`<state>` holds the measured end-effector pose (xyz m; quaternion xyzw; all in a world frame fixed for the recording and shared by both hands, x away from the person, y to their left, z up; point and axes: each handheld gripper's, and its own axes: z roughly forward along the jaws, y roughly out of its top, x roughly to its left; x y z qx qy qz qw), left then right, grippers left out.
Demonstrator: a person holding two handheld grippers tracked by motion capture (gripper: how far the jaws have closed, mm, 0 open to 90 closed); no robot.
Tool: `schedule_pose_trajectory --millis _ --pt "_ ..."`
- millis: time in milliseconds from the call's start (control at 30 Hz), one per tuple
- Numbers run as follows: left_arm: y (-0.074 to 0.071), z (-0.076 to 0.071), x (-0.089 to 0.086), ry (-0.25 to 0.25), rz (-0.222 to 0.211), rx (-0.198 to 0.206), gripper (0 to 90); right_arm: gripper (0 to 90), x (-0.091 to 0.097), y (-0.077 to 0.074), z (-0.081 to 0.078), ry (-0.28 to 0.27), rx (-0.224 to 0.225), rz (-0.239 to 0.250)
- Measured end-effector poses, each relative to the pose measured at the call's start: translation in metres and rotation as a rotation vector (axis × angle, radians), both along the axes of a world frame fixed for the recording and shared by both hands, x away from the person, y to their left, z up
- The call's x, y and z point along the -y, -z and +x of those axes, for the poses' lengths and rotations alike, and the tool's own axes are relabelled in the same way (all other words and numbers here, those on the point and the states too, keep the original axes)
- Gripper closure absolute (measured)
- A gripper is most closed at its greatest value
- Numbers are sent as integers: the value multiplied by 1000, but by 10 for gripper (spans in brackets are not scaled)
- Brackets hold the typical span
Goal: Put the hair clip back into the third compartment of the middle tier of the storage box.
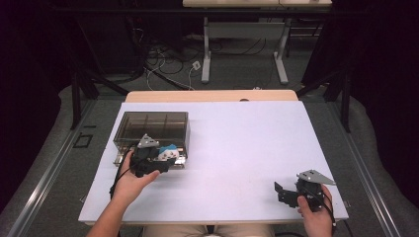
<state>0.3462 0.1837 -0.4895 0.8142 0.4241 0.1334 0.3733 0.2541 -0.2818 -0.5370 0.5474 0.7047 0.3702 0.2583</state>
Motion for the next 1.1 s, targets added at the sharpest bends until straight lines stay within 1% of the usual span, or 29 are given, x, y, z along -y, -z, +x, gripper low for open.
schedule_pose_trajectory --millis 100,167,200,267,367,400,433,500,600,667,733,767,800,867,900,967,1000,1033,1100 --pt "3 2 -2 -15 3 -3 374 80 0 0 0 -2 1 1" --pt "4 3 -4 -14 5 5 374 81 0 0 0 -3 0 1" --pt "5 3 -4 -21 1 8 373 81 0 0 0 -5 2 -2" --pt "6 3 -5 -25 8 6 373 81 0 0 0 -6 1 -2" --pt "8 4 -5 -26 12 19 370 82 0 0 1 -3 -2 -2" --pt "8 4 -5 -29 16 19 369 82 0 1 0 -2 -4 -2" --pt "7 4 -6 -23 25 7 369 82 -1 1 0 0 -6 2" --pt "8 4 -6 -28 24 23 368 82 -1 1 0 -3 -5 2" --pt "9 5 -5 -27 22 25 366 83 -1 1 1 -3 -8 2" --pt "10 5 -4 -40 27 37 364 83 -1 1 1 -4 -9 5" --pt "10 5 -4 -36 28 26 361 83 -1 1 1 -4 -10 5" --pt "10 5 -4 -38 30 30 358 83 -1 1 1 -4 -9 5" --pt "11 5 -3 -49 29 44 356 83 -1 1 1 -4 -9 5" --pt "10 5 -3 -51 35 46 342 84 -1 1 0 -3 -10 3" --pt "9 5 -4 -50 32 41 337 84 -1 1 0 -4 -9 2" --pt "8 5 -4 -59 16 59 316 84 -1 1 0 -3 -8 2" --pt "8 5 -5 -58 12 61 306 84 -1 1 0 -3 -9 2" --pt "7 5 -6 -57 17 55 299 84 0 1 0 -3 -9 2" --pt "7 5 -6 -64 14 55 285 84 -1 1 0 -4 -8 1"
